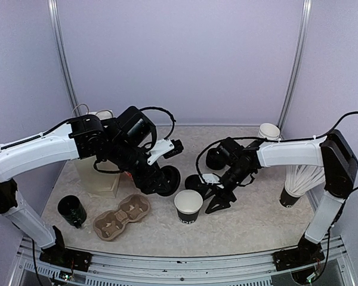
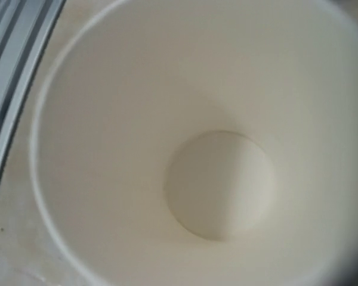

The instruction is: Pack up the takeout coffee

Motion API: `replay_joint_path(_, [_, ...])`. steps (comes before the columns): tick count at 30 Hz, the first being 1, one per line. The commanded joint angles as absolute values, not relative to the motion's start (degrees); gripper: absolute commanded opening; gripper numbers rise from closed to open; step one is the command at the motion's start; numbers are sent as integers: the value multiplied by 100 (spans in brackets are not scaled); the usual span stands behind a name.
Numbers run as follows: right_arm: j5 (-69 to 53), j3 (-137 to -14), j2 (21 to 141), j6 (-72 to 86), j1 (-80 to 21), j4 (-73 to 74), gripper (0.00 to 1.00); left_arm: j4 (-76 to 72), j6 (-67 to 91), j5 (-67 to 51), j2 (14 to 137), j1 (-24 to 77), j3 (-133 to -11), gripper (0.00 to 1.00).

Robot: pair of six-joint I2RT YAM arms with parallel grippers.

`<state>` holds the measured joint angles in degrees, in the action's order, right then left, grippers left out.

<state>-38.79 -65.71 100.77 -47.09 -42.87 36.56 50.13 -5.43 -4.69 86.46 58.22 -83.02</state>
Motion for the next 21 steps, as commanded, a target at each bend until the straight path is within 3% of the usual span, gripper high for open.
replay_joint_path(1, [-4298,-6616,9645,-4659,-3633,3714,62,5182,-598,-683,8934,5897,-8621,64])
replay_joint_path(21, [-4711,-6554,9196,-4416,-2883,3644,64,5647,-483,-668,10542,6064,-9703,65])
